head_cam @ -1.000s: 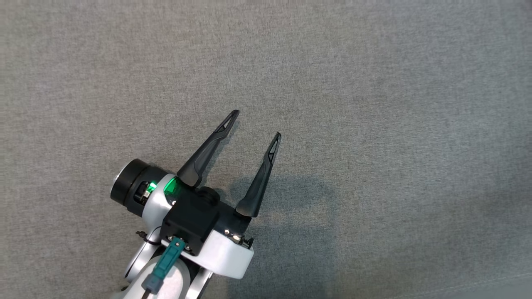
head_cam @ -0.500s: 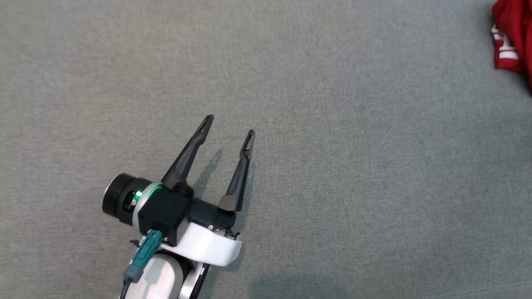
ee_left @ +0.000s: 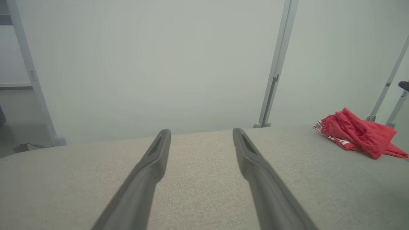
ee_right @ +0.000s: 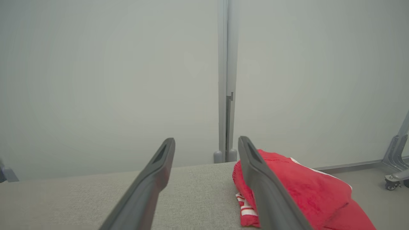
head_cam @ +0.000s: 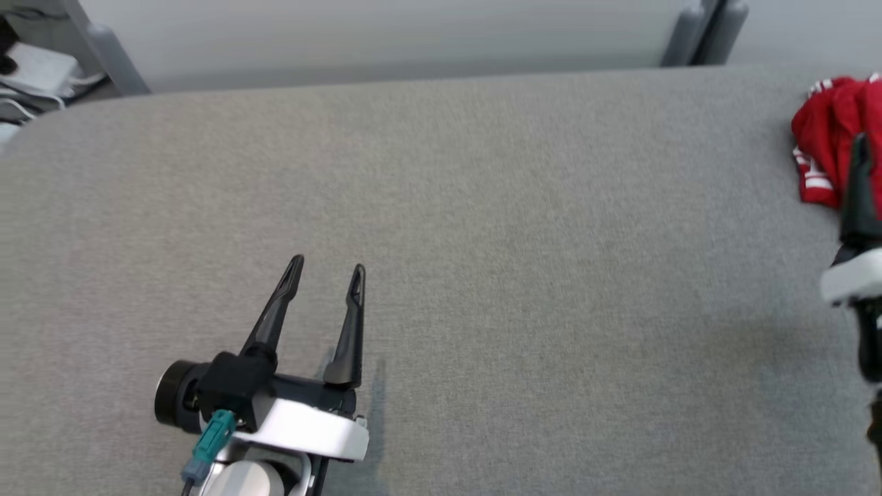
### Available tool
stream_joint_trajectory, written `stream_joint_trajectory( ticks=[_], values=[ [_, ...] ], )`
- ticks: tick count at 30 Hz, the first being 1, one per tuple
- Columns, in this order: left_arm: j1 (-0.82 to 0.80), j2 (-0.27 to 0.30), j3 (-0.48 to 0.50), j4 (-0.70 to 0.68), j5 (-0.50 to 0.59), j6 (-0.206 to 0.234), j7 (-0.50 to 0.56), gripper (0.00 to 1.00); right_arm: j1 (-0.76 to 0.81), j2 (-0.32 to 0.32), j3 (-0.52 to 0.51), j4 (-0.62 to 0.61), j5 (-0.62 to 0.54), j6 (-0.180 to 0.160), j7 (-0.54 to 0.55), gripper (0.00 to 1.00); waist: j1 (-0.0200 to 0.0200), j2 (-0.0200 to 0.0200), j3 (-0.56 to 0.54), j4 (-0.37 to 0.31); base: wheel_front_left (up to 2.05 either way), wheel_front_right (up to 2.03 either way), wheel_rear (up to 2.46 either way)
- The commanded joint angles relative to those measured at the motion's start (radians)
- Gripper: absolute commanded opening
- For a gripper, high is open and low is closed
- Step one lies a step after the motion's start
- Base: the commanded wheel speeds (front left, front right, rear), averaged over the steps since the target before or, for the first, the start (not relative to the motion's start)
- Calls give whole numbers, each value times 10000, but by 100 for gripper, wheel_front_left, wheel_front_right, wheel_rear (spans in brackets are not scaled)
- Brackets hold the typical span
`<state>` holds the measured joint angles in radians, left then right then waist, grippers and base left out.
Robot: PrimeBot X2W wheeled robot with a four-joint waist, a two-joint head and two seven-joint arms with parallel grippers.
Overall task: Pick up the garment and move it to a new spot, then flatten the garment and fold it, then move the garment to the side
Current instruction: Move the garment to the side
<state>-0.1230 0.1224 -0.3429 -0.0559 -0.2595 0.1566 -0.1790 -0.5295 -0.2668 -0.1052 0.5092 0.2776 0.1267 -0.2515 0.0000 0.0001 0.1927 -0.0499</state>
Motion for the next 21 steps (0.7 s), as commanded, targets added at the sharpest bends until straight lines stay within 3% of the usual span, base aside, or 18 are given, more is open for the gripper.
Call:
stream_joint_trajectory(
  ticks=[1, 11, 21],
  values=[
    [-79, 84, 395, -172, -147, 89, -114, 100, 316, -76, 278, -497, -95, 40, -103, 100, 0, -1, -493, 303, 0, 0, 0],
    [487, 45, 671, 748, -482, -84, -695, 100, 2642, 400, 1117, -2873, -59, 40, -103, 100, 0, -1, -1561, 749, 0, 0, 0],
    [970, -65, 893, 915, -192, -577, -822, 100, 4765, 1165, 1076, -4413, -194, 40, -103, 100, 0, -1, -2204, 1176, 0, 0, 0]
  ],
)
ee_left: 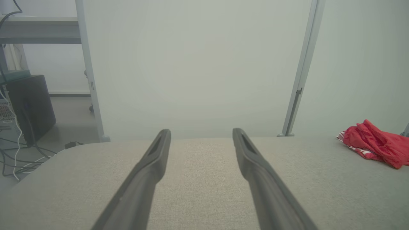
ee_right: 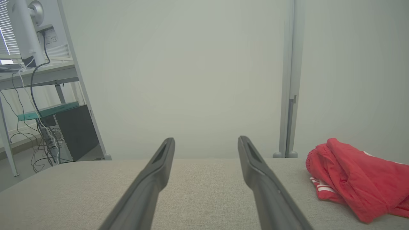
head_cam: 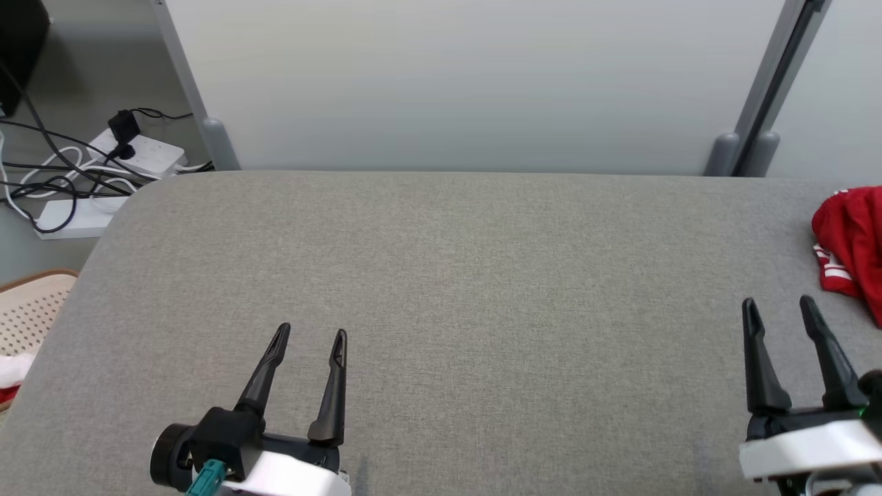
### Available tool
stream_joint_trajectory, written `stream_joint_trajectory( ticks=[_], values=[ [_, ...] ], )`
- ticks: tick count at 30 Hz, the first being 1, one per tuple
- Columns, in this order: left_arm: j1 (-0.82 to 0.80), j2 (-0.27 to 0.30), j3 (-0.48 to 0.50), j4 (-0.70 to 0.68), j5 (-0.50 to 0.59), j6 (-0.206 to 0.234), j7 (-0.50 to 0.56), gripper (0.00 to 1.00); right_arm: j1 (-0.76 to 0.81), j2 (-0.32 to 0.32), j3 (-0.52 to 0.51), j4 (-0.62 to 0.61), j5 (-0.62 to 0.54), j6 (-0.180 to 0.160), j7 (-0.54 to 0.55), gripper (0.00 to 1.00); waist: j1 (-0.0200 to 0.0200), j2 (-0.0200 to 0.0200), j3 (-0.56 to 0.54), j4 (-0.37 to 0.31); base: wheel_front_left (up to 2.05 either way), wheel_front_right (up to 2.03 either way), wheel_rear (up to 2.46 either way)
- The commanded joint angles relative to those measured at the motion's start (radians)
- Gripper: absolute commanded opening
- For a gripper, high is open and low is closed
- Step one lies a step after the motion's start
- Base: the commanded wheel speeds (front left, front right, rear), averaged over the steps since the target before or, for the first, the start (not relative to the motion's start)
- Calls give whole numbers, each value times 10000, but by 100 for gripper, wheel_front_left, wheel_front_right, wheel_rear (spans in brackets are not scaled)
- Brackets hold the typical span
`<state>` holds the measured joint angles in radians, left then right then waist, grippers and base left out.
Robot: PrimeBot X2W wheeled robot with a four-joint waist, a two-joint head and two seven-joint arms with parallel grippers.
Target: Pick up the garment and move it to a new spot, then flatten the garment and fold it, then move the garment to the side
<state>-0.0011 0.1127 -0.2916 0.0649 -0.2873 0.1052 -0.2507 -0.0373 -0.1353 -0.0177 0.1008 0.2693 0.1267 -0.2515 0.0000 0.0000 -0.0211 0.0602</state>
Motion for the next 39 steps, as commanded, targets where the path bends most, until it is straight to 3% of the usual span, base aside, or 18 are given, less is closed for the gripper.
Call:
stream_joint_trajectory(
  ticks=[1, 12, 31, 32, 39],
  values=[
    [-143, -8, 467, -432, 283, -183, -107, 100, 161, -49, 255, -570, -172, 40, -103, 100, 0, 0, -133, 145, 0, 0, 0],
    [583, -375, 1302, -413, 789, -606, -109, 100, 1406, 412, -78, -1249, -539, 40, -103, 100, 0, 0, -419, 331, 0, 0, 0],
    [698, -596, 1810, 175, 1371, -881, -110, 100, 1845, 544, -146, -1503, -557, 40, -103, 100, 0, 0, -528, 313, 0, 0, 0],
    [1019, -604, 1464, 408, 1294, -823, -20, 0, 2104, 685, -366, -1185, -414, 0, 0, 0, 0, 0, -529, 313, 0, 0, 0],
    [1533, -658, 1420, 1289, 1233, -855, 50, 0, 2359, 943, -344, -339, -351, -2, 59, 0, 0, 0, -531, 312, 0, 0, 0]
  ],
)
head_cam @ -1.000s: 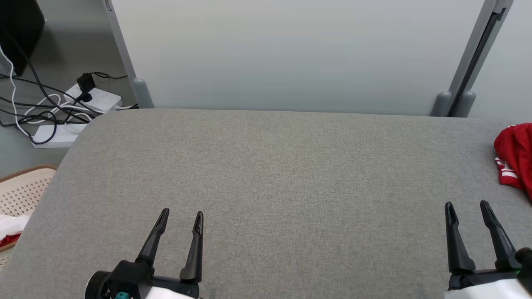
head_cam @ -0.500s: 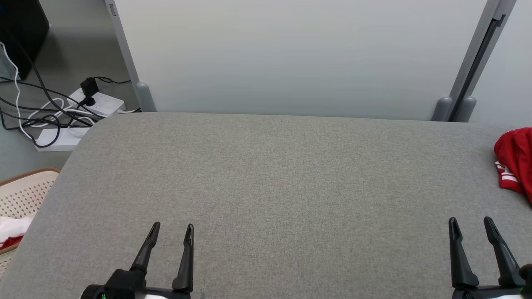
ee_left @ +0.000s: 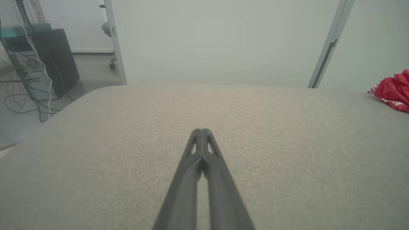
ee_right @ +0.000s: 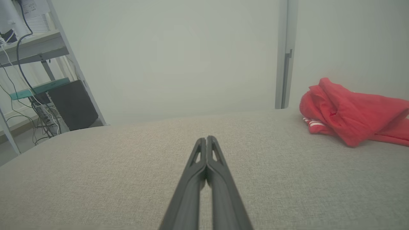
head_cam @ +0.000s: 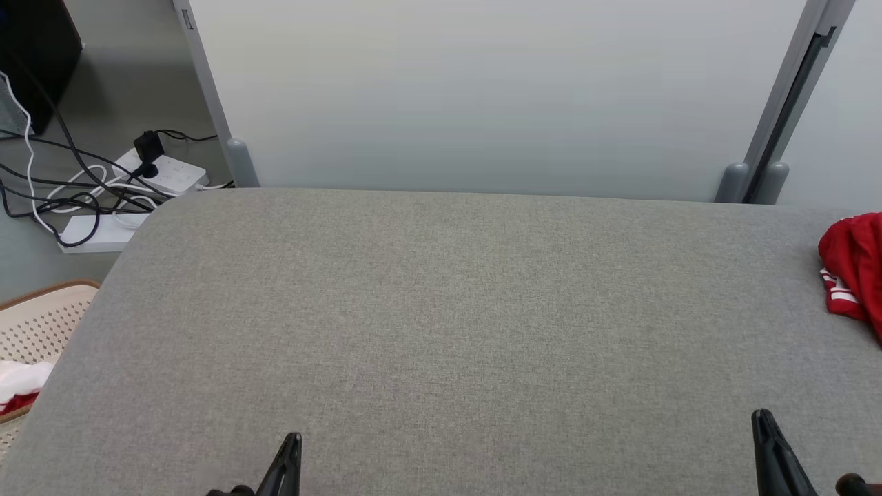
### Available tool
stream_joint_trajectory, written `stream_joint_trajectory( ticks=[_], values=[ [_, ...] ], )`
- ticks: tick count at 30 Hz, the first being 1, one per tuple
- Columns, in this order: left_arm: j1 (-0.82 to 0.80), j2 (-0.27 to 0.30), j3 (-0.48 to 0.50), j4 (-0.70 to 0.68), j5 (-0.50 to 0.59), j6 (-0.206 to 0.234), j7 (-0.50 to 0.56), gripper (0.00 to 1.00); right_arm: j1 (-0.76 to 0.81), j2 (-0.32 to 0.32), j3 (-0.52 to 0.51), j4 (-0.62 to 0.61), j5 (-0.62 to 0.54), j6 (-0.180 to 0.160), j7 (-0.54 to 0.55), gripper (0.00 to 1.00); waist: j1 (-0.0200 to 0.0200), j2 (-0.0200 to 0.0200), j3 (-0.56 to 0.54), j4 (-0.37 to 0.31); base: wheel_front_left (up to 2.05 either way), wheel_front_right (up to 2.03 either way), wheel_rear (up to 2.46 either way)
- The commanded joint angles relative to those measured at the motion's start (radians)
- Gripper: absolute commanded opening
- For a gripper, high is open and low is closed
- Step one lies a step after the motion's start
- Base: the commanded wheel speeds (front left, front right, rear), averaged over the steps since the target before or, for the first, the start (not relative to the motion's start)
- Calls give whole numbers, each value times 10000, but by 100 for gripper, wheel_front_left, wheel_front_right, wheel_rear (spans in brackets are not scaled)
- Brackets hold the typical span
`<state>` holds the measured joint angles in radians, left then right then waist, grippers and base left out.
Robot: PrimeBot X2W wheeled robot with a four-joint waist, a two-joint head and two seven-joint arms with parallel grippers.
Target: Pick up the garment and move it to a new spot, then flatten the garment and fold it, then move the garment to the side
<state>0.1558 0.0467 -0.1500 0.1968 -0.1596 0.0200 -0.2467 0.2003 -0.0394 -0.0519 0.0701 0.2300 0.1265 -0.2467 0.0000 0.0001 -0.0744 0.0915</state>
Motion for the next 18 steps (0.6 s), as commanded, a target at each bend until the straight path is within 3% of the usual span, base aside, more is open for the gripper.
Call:
stream_joint_trajectory(
  ticks=[1, 7, 11, 18],
  values=[
    [-59, 3, 18, -23, -161, -15, 36, 0, -39, -18, -9, -20, 153, 0, 37, 0, 1, -1, 6, -4, 0, 0, 0],
    [-173, 22, 128, -4, -877, -87, 191, 0, -172, -29, -28, 49, 823, 3, 208, 0, 23, -1, 20, -54, 0, 0, 0],
    [-257, 33, 199, 17, -1352, -136, 296, 0, -276, -35, -41, 116, 1268, 4, 317, 0, 2, -1, 65, -83, 0, 0, 0],
    [-389, 48, 309, 54, -2062, -209, 454, 0, -433, -44, -64, 208, 1934, 6, 484, 0, 1, -1, 107, -127, 0, 0, 0]
  ],
)
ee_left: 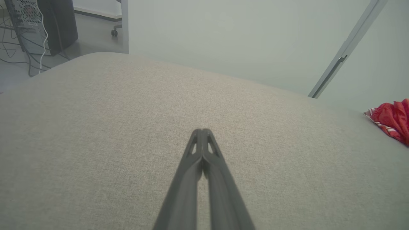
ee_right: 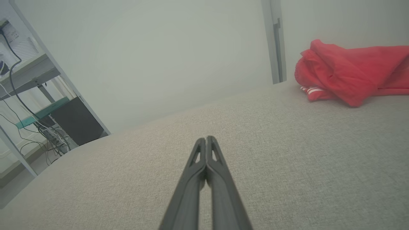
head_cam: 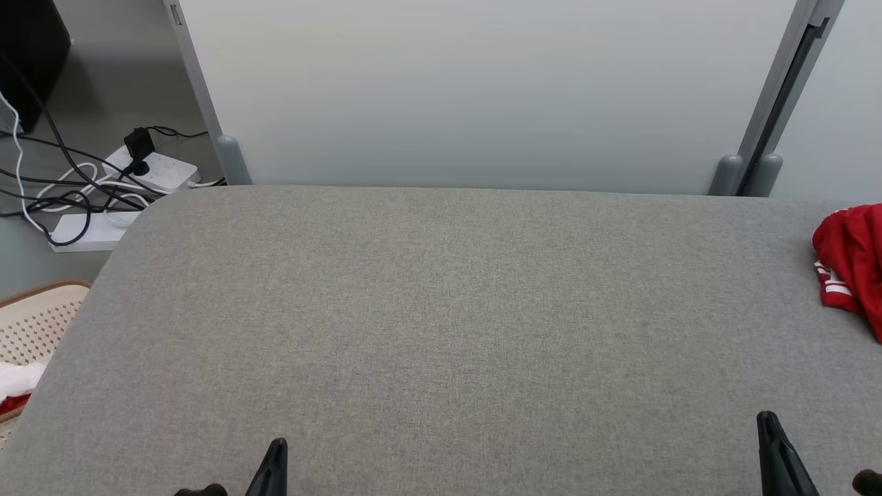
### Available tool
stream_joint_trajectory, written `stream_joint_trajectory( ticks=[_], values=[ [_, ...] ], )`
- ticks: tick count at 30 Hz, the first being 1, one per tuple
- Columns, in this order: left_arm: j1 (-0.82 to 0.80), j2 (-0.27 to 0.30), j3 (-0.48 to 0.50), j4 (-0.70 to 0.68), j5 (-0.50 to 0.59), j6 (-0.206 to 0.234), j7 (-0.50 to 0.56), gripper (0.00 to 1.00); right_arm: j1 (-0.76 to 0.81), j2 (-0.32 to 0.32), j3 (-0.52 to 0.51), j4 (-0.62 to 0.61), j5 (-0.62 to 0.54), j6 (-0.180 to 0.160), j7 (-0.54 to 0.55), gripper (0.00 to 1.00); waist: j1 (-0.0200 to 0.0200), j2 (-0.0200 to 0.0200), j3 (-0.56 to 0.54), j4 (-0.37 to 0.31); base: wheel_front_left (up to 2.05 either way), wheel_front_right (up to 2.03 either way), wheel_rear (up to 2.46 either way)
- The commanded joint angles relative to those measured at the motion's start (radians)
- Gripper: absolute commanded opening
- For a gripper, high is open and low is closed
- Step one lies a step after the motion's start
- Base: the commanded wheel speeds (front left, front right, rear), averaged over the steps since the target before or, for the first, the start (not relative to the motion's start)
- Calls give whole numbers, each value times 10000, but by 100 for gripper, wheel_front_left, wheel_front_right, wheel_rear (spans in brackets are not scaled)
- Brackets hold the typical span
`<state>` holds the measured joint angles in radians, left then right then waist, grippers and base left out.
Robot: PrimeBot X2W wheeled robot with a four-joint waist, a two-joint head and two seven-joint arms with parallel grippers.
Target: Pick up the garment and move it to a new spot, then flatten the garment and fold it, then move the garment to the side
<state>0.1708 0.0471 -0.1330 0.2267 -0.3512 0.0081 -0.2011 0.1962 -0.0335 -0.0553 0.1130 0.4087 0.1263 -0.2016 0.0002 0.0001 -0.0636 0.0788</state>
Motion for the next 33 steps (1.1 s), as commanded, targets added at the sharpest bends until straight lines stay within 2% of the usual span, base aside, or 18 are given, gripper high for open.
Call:
stream_joint_trajectory(
  ticks=[1, 33],
  values=[
    [-560, 46, 156, -239, -265, -102, 25, 0, -417, -105, -34, -207, 258, 8, 62, 0, -2, -1, 6, -8, 0, 0, 0],
    [-1221, 94, 777, -121, -4011, -487, 901, 0, -1202, -141, -177, 250, 3793, 19, 969, 0, -2, -1, 204, -242, 0, 0, 0]
  ],
)
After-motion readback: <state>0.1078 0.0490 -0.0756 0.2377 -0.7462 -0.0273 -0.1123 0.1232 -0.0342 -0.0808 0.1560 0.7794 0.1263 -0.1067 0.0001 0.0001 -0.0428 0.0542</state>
